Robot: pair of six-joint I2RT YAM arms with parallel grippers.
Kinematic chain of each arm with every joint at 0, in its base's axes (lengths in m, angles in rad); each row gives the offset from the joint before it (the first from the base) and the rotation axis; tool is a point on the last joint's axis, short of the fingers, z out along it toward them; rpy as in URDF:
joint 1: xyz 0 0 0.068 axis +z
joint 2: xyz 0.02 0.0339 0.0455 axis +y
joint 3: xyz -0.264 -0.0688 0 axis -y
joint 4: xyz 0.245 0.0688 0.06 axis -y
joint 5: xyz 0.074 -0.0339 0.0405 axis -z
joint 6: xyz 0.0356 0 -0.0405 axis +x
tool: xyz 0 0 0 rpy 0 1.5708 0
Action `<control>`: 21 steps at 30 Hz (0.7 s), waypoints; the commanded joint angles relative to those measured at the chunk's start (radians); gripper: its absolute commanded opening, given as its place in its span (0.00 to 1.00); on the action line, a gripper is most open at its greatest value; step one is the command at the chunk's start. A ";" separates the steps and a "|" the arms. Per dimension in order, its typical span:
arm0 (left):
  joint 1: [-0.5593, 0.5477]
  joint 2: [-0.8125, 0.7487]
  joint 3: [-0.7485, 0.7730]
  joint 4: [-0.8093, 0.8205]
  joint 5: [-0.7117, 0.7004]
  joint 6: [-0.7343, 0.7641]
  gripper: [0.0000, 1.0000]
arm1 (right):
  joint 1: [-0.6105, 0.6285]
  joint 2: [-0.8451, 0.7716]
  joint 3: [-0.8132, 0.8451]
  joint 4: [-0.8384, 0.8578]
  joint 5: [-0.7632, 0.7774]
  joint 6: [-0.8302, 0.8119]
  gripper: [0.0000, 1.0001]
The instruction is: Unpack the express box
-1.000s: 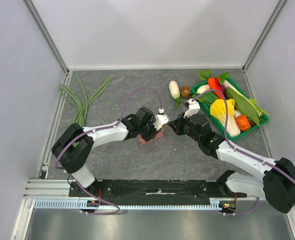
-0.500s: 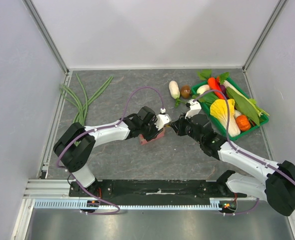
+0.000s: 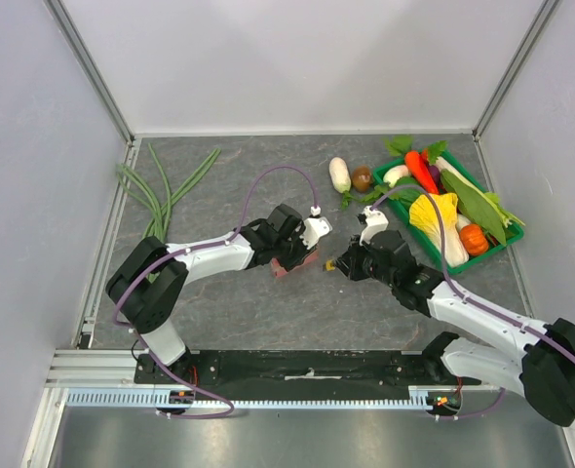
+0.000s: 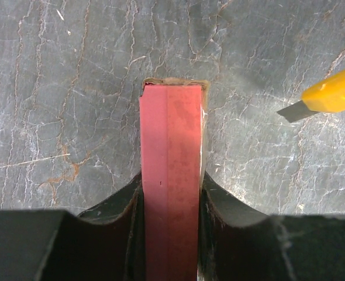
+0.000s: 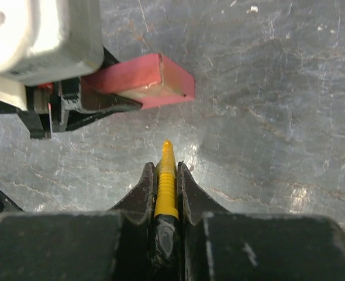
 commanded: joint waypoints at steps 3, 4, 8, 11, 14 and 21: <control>0.009 0.028 0.000 -0.040 -0.044 -0.014 0.23 | 0.004 -0.040 0.006 -0.055 -0.006 0.000 0.00; 0.011 0.022 -0.002 -0.040 -0.027 -0.014 0.24 | 0.004 -0.048 0.012 -0.053 0.026 0.001 0.00; 0.009 0.014 -0.005 -0.044 0.004 -0.010 0.28 | 0.005 -0.062 0.023 -0.041 0.097 0.031 0.00; 0.008 0.011 -0.006 -0.046 0.019 -0.005 0.29 | -0.001 -0.069 0.021 0.008 0.157 0.060 0.00; 0.009 0.006 -0.008 -0.046 0.024 0.001 0.29 | -0.013 -0.059 0.014 0.081 0.192 0.077 0.00; 0.009 -0.006 -0.013 -0.038 0.028 0.005 0.28 | -0.035 0.003 0.014 0.252 0.136 0.106 0.00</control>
